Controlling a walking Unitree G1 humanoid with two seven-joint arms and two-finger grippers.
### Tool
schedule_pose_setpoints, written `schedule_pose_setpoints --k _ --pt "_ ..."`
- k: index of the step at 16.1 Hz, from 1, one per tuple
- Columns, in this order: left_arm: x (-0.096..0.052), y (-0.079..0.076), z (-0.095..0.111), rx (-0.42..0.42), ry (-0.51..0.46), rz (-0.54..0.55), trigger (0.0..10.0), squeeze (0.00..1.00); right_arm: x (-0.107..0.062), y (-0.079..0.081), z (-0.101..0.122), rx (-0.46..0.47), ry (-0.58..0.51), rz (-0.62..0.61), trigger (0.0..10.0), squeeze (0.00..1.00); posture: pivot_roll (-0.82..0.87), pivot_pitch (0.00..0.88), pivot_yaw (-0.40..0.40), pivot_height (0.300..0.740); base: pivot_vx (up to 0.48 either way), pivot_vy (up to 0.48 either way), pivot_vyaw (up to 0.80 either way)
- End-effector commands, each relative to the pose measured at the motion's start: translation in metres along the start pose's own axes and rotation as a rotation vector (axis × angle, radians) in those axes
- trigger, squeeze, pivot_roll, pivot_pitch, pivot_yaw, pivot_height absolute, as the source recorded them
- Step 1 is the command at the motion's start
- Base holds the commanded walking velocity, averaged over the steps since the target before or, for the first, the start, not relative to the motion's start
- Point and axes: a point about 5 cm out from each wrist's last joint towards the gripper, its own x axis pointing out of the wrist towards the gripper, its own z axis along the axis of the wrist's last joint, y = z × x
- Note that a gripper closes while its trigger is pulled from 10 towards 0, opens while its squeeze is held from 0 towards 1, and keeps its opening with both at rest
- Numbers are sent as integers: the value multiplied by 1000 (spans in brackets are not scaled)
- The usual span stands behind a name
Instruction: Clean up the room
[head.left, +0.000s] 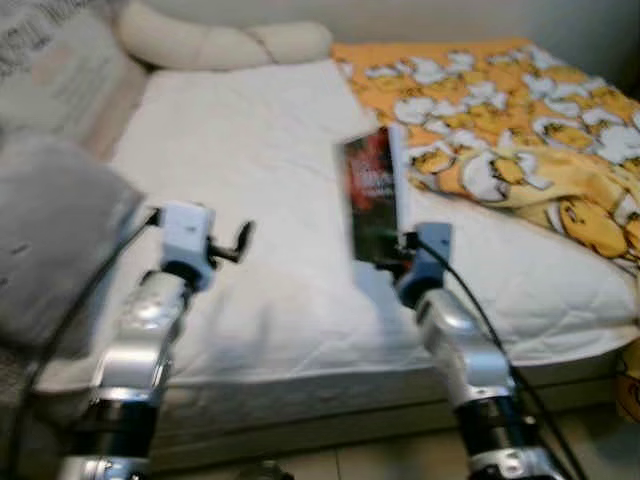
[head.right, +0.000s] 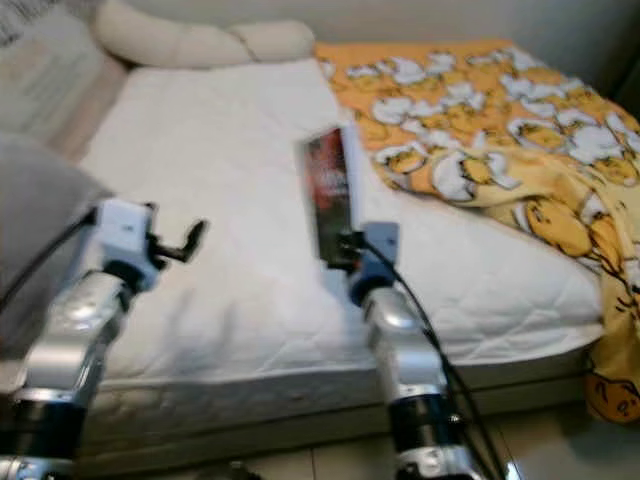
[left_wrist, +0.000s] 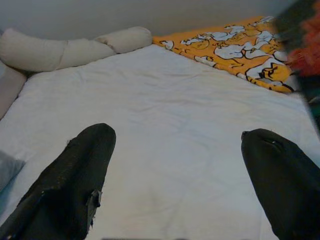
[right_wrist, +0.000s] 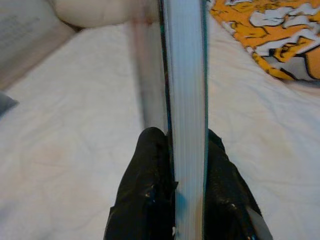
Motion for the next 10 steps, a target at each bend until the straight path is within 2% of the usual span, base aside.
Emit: schedule_pose_setpoints --k 1,3,6,10 --pt "-1 7 2 12 -1 18 10000 1000 1 1 11 5 -48 -3 10000 0 101 0 2 740 0 371 0" --pt "-1 7 2 7 0 22 10000 1000 1 0 10 6 -46 -5 10000 0 102 0 2 740 0 351 0" --pt "0 8 3 -22 5 45 10000 1000 1 0 10 10 -43 -5 10000 0 103 0 3 740 0 0 0" --pt "0 8 3 -18 -2 37 10000 1000 0 1 9 8 -41 -1 10000 0 103 0 1 740 0 0 0"
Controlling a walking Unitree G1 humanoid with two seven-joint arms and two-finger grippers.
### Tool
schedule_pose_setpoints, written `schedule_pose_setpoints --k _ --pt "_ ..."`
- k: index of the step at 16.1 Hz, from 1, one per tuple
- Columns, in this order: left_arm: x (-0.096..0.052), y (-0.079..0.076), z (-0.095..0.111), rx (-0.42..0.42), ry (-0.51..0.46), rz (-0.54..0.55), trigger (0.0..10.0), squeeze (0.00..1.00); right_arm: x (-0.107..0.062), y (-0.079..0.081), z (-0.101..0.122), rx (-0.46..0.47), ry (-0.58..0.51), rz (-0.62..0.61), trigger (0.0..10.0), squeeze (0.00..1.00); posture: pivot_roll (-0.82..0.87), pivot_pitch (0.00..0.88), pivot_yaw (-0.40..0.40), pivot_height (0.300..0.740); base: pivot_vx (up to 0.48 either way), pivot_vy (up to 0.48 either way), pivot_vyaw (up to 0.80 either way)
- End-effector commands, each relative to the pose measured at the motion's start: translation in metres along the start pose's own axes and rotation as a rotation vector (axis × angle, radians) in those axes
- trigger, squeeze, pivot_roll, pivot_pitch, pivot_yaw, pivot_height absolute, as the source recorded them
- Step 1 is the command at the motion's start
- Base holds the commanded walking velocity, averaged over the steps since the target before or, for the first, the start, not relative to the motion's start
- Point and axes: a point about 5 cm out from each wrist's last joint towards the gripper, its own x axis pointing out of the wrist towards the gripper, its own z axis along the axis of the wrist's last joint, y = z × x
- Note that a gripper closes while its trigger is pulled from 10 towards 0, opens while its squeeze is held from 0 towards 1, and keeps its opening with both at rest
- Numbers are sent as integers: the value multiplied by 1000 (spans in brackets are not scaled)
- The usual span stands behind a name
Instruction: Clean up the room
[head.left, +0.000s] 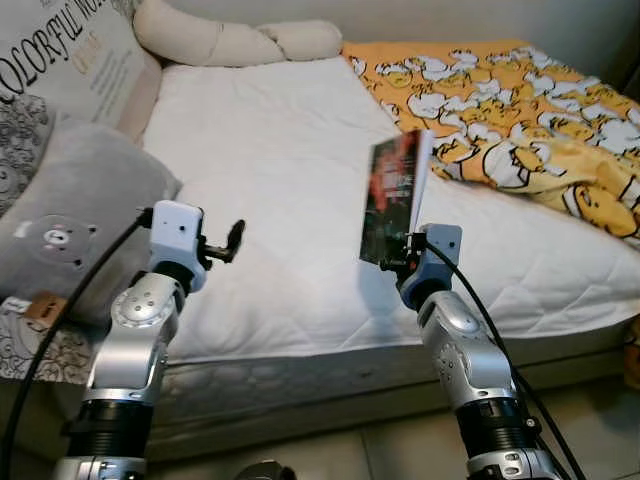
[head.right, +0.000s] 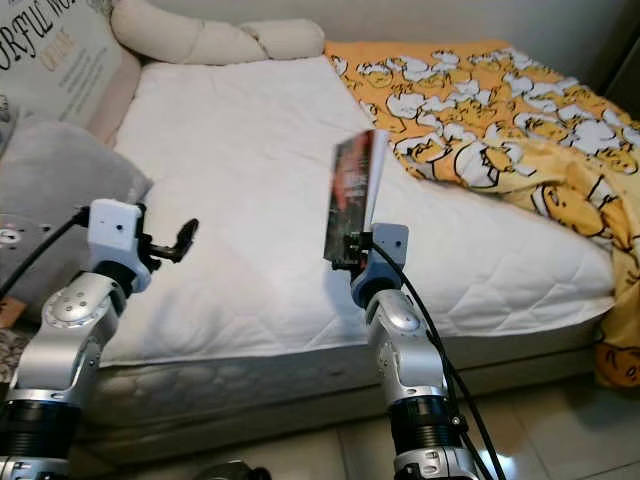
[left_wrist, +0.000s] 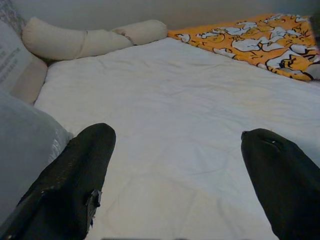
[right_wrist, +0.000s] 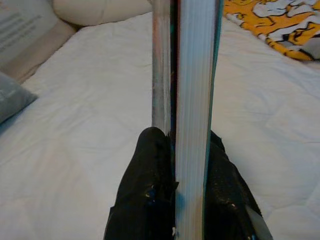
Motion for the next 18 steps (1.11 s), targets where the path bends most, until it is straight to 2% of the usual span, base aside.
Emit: schedule_pose_setpoints --k 1,12,13,18 --pt "1 -2 3 -2 -13 -12 10000 1000 1 1 10 -10 -40 9 10000 0 103 0 1 740 0 0 0" --pt "0 -3 2 -4 -8 -10 10000 1000 -1 2 6 -28 -19 25 10000 0 103 0 3 740 308 0 0" --pt "0 -2 2 -5 -8 -6 10000 1000 -1 6 5 -44 -9 62 10000 0 104 0 2 740 334 0 0" --pt "0 0 3 -3 -8 2 10000 1000 -3 15 4 -75 14 152 10000 0 105 0 1 740 339 0 800"
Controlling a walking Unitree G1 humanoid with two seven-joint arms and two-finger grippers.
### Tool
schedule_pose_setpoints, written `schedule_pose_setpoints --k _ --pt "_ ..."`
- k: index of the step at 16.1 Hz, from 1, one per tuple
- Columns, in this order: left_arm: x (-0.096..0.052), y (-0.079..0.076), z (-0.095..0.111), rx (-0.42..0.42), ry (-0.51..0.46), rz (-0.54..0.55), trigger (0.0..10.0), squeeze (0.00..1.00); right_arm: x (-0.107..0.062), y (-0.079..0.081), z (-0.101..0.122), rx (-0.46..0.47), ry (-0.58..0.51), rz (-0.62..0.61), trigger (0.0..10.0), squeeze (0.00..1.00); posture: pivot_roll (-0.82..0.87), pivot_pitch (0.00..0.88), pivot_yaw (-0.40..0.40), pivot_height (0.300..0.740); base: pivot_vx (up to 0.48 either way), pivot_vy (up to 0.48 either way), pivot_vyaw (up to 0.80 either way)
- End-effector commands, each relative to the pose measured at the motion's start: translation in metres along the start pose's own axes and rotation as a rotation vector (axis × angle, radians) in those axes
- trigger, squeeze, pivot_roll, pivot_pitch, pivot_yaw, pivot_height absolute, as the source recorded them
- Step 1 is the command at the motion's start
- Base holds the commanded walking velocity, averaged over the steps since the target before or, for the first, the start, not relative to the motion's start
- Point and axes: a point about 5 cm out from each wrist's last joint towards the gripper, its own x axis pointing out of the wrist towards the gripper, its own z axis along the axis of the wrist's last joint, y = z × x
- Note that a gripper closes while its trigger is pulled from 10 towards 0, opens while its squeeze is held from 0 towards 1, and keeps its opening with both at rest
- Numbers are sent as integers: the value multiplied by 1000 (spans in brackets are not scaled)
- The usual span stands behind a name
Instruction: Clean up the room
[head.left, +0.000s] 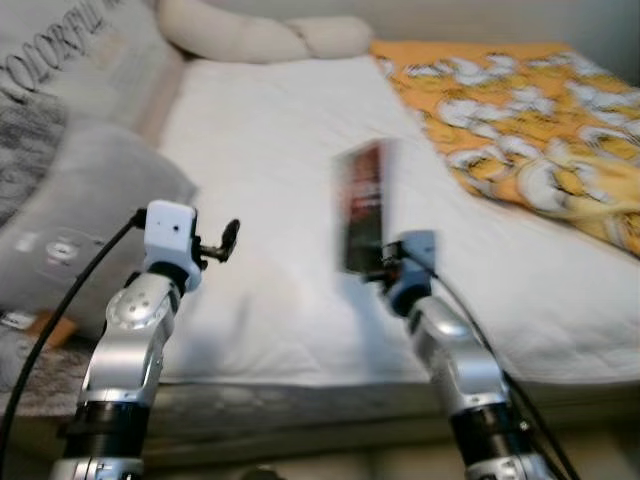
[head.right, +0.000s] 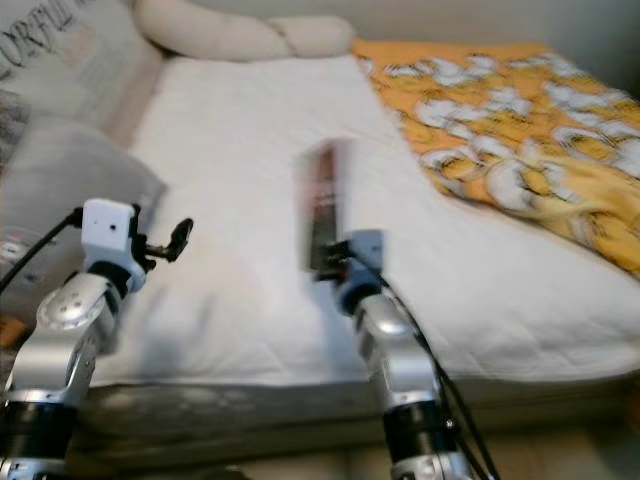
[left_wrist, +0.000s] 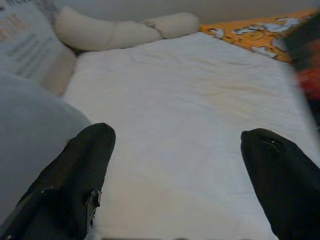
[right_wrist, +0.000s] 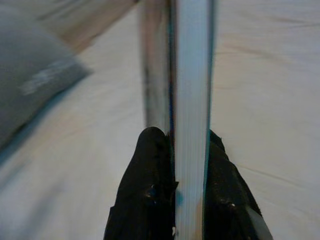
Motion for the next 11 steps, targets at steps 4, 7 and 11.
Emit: schedule_pose_setpoints --k 4,7,11 --pt "1 -4 2 7 -3 -13 10000 1000 -4 -3 14 -8 -33 54 10000 0 106 0 2 740 337 0 800" --pt "0 -4 1 23 2 -21 10000 1000 -6 -1 20 26 -38 103 10000 0 113 0 -1 740 329 0 0" --pt "-8 -4 1 50 6 -48 10000 1000 -14 -3 28 68 -43 133 10000 0 108 0 4 740 0 0 0"
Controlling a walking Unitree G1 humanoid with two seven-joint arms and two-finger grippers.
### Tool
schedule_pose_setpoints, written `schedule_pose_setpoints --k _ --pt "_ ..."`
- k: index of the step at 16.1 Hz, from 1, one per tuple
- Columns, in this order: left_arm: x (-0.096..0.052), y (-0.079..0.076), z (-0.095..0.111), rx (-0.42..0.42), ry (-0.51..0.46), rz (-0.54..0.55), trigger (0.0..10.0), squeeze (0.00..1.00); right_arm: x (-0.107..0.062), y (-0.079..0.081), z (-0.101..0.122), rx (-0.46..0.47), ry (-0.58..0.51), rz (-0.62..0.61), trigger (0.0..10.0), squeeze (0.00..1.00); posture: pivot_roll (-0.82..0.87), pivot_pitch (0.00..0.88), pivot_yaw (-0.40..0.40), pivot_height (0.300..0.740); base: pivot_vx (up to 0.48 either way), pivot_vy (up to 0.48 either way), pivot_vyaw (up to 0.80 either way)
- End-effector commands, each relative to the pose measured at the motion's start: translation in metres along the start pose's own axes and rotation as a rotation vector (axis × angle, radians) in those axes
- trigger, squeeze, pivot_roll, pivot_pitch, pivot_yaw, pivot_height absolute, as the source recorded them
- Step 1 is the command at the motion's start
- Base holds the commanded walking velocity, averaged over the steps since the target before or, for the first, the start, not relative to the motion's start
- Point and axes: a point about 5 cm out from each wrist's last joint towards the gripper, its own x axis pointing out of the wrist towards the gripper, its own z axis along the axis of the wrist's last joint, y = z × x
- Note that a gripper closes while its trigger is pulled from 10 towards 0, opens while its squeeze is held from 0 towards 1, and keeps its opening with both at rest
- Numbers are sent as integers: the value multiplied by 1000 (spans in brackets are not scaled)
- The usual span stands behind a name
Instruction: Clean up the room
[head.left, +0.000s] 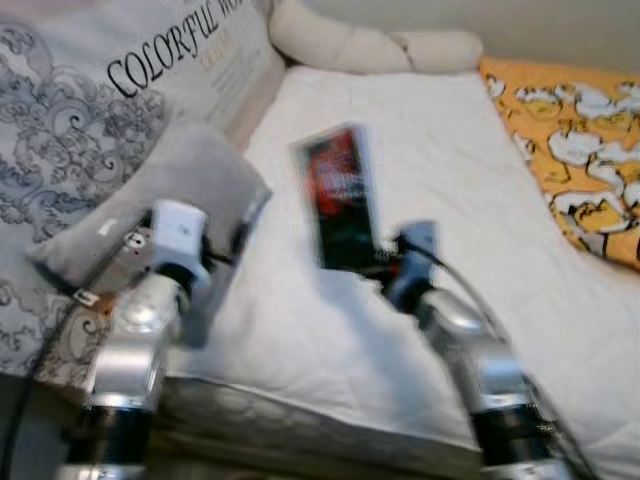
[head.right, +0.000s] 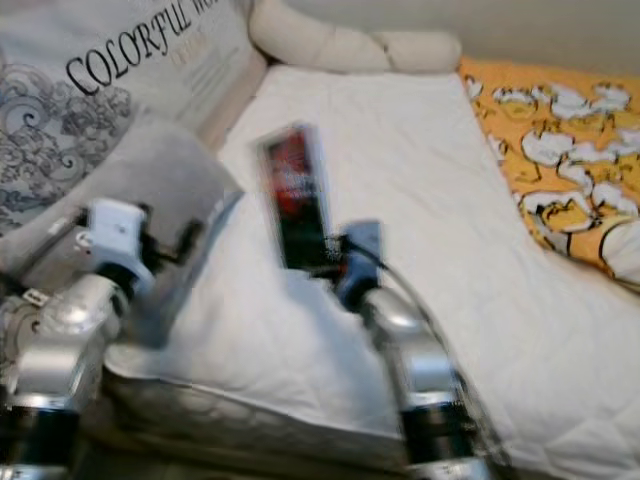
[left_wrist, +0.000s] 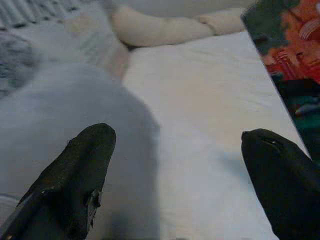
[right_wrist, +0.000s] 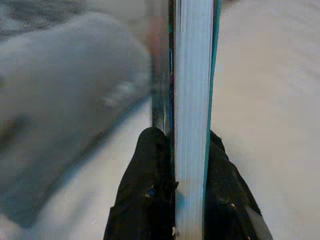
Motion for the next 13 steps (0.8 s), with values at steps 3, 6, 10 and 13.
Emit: schedule_pose_setpoints --k 3,6,10,13 --pt "-9 3 -5 70 41 -61 10000 1000 11 3 15 27 -30 23 10000 0 102 0 29 740 0 0 0" --pt "-17 9 -8 125 96 -133 10000 1000 36 -8 16 18 68 -52 10000 0 125 0 36 740 0 0 0" --pt "-35 12 -13 195 202 -376 10000 1000 70 -1 14 149 146 -58 10000 0 195 0 15 740 0 0 0" --pt "-49 9 -15 217 250 -454 10000 1000 76 7 8 224 174 -54 10000 0 227 0 4 740 0 0 0"
